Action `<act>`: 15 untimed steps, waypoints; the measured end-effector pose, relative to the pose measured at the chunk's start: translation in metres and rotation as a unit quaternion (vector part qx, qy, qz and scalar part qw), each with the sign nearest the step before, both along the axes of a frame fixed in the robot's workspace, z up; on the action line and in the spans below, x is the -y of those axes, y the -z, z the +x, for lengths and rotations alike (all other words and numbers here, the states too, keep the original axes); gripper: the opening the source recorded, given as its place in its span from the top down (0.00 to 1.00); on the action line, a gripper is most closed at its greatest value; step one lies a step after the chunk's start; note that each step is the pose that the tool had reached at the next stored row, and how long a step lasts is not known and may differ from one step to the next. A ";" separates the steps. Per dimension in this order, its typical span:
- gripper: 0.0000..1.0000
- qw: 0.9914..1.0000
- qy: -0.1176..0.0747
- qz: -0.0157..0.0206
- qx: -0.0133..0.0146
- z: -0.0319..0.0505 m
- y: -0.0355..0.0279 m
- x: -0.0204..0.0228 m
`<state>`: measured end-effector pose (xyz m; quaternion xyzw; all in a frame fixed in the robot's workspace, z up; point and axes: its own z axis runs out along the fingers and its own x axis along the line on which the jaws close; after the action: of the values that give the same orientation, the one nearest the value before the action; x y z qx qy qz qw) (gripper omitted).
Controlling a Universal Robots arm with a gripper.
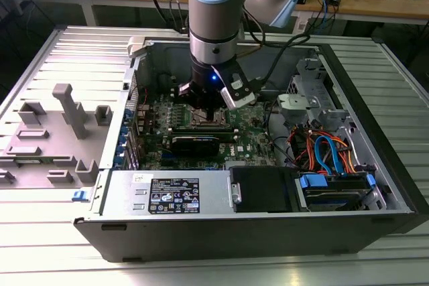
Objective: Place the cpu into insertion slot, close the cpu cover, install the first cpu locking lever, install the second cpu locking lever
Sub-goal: 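Install the second cpu locking lever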
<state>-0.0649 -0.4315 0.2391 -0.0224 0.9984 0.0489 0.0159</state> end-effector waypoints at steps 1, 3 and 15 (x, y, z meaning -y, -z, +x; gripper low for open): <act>0.89 1.000 0.000 0.000 0.000 -0.0022 0.0000 0.0008; 0.89 1.000 0.000 0.000 0.000 -0.0049 0.0001 0.0014; 0.89 1.000 0.000 0.001 0.000 -0.0232 0.0074 0.0056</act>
<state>-0.0880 -0.4370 0.2317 -0.0225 0.9984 0.0495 0.0158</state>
